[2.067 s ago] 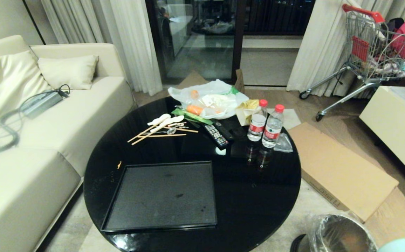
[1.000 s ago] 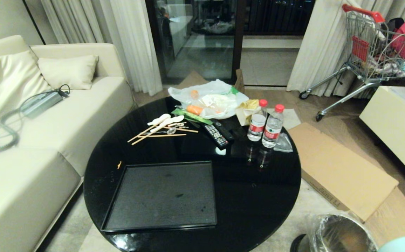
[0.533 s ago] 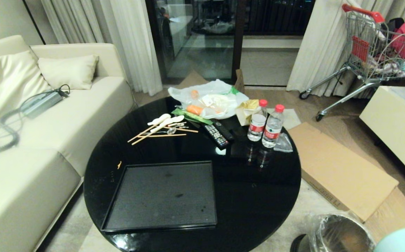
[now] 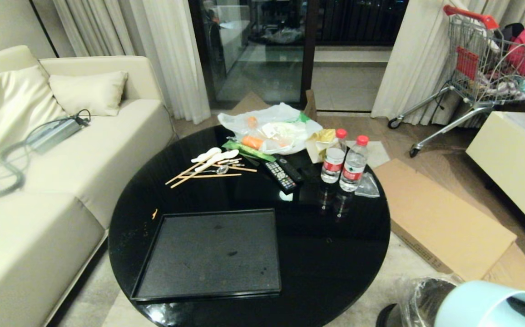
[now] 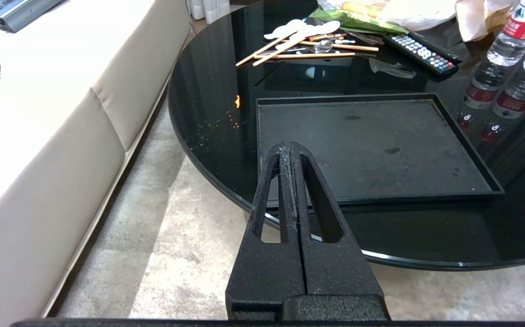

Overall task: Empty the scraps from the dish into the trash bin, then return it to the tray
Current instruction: Put the bowl back to the table

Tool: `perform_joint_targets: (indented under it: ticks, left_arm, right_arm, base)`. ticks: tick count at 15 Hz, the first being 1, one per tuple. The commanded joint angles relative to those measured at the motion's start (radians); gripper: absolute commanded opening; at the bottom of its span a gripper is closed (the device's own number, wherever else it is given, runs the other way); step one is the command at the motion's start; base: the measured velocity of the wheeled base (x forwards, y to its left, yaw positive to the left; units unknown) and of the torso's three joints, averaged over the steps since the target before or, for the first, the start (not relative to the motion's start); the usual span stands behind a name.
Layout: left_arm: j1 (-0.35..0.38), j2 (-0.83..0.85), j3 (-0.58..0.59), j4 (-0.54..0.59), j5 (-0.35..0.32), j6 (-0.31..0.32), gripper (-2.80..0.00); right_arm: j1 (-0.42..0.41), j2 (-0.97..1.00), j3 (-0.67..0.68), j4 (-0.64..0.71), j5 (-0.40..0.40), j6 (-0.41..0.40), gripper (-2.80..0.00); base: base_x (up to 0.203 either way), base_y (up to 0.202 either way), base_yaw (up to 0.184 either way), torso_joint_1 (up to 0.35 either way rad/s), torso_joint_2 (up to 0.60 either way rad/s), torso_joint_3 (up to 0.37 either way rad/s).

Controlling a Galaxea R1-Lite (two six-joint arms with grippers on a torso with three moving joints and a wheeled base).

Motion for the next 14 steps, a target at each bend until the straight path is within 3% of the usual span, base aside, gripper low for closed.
perform_joint_targets:
  ticks: [1, 6, 10, 14]
  left_arm:
    - [0.000, 0.000, 0.000, 0.000, 0.000, 0.000, -2.80]
    - [0.000, 0.000, 0.000, 0.000, 0.000, 0.000, -2.80]
    - [0.000, 0.000, 0.000, 0.000, 0.000, 0.000, -2.80]
    - [0.000, 0.000, 0.000, 0.000, 0.000, 0.000, -2.80]
  right_arm:
    - [0.110, 0.250, -0.060, -0.002, 0.010, -0.019, -2.80]
    - [0.243, 0.568, -0.285, -0.008, -0.028, -0.034, -2.80]
    - [0.282, 0.754, -0.450, -0.001, -0.230, -0.028, -2.80]
    - [0.464, 0.971, -0.661, -0.001, -0.447, 0.031, -2.80]
  base:
    - [0.000, 0.000, 0.000, 0.000, 0.00, 0.000]
    - [0.000, 0.000, 0.000, 0.000, 0.00, 0.000]
    - [0.000, 0.000, 0.000, 0.000, 0.00, 0.000]
    - [0.000, 0.000, 0.000, 0.000, 0.00, 0.000]
